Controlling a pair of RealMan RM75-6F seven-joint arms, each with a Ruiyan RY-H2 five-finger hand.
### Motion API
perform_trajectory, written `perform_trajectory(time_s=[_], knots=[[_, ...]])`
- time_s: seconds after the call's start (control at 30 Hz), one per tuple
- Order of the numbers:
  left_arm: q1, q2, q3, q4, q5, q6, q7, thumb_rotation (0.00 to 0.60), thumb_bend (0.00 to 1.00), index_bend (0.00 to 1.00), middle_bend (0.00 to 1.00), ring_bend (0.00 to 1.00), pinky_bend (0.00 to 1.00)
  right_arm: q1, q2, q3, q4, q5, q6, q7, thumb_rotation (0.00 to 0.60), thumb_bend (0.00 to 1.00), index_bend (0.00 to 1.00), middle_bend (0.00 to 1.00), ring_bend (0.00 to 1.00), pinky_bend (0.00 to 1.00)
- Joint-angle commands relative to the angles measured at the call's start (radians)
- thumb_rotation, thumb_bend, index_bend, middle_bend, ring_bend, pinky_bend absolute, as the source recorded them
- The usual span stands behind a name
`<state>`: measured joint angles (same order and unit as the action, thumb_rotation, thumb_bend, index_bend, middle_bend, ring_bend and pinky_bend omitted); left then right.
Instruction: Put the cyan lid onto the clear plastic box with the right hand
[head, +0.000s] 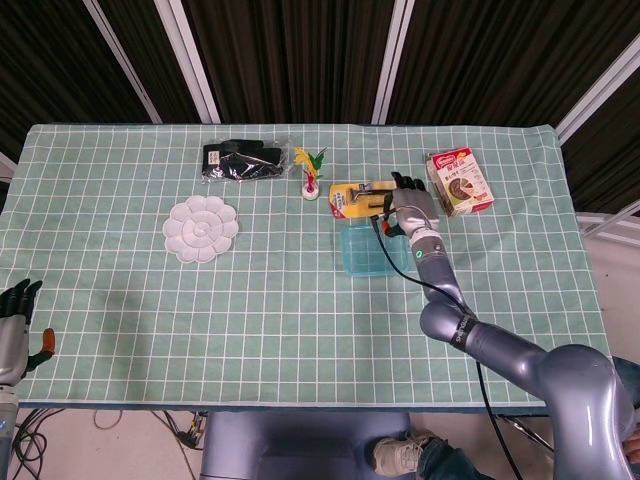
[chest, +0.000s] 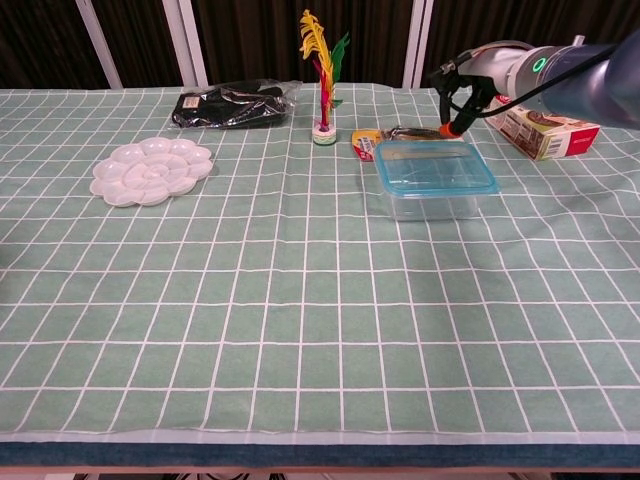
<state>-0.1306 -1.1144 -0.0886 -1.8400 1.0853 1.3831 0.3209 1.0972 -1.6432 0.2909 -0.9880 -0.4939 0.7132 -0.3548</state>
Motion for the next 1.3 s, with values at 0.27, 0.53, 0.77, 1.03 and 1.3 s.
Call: perform_trajectory(time_s=[0.27, 0.53, 0.77, 1.03, 1.3], knots=[[-0.001, 0.005, 0.002, -0.002, 0.001, -0.005, -0.007, 0.6, 0.53, 0.06, 0.0, 0.0, 0.0, 0.011, -0.075, 0.033, 0.033, -0.066, -0.022, 0.047, 0.6, 0.55, 0.61, 0.01, 0.0, 0.0], [-0.002, 0.008, 0.003, -0.003, 0.003, -0.008, -0.012, 0.6, 0.53, 0.06, 0.0, 0.0, 0.0, 0.026, -0.109, 0.041, 0.053, -0.063, -0.034, 0.035, 0.6, 0.55, 0.61, 0.01, 0.0, 0.0], [-0.002, 0.01, 0.005, -0.003, 0.003, -0.01, -0.013, 0.6, 0.53, 0.06, 0.0, 0.0, 0.0, 0.034, -0.12, 0.042, 0.074, -0.031, -0.045, 0.002, 0.6, 0.55, 0.61, 0.0, 0.0, 0.0], [-0.003, 0.011, 0.004, -0.004, -0.002, -0.012, -0.014, 0.6, 0.53, 0.06, 0.0, 0.0, 0.0, 0.04, -0.122, 0.035, 0.1, 0.009, -0.093, -0.03, 0.6, 0.55, 0.61, 0.0, 0.0, 0.0], [-0.005, 0.012, 0.004, -0.005, -0.006, -0.014, -0.014, 0.6, 0.53, 0.06, 0.0, 0.0, 0.0, 0.057, -0.106, 0.012, 0.108, 0.072, -0.155, -0.066, 0.6, 0.55, 0.61, 0.0, 0.0, 0.0]])
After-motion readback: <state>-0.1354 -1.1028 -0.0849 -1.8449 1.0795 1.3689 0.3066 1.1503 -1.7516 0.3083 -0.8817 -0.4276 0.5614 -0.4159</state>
